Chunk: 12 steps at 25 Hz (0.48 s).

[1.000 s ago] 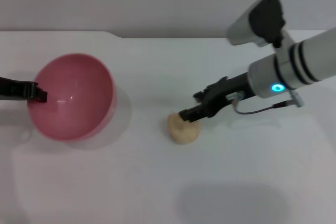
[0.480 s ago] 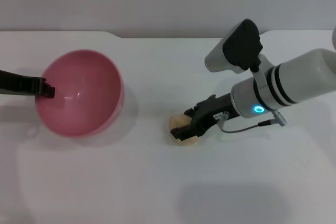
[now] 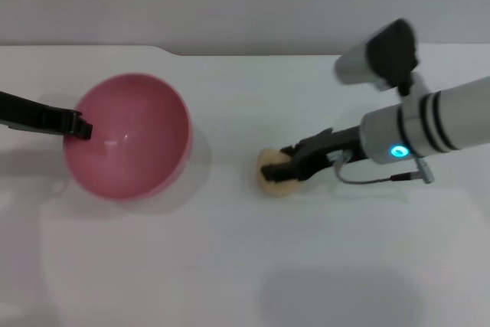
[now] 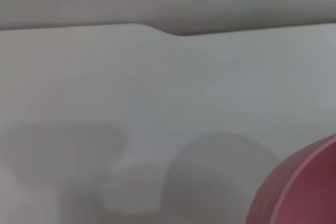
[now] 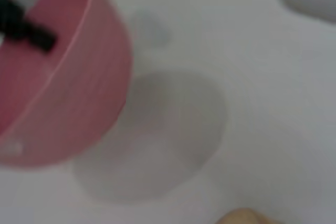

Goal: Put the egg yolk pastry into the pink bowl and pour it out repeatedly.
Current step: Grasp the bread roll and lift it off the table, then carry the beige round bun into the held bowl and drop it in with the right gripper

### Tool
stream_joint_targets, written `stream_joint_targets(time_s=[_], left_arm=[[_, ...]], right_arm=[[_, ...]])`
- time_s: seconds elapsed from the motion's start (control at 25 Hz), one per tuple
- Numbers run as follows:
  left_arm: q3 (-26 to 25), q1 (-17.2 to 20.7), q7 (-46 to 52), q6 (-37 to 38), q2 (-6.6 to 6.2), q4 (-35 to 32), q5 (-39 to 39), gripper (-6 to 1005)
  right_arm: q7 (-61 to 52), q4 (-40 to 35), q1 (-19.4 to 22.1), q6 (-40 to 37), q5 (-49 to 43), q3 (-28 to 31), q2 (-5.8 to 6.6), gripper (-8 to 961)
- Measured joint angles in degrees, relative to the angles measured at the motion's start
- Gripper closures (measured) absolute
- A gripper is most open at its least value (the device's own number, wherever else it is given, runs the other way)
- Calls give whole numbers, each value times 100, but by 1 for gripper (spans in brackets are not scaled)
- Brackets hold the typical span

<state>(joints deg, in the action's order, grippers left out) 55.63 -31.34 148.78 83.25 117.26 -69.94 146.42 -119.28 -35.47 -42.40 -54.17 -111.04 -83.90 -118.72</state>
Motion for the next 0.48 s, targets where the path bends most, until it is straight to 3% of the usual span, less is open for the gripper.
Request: stream_joint_targets(time_s=[0.24,0.48], left_arm=[[433,-145,0,-73,11,41,47,1001],[862,-334,15,-91,25,138,77,1001]], right_arm=[[41,-383,439,-646,-5,1049,58,443],[143,-1839,1106,-1664,-16,1736,83,511]])
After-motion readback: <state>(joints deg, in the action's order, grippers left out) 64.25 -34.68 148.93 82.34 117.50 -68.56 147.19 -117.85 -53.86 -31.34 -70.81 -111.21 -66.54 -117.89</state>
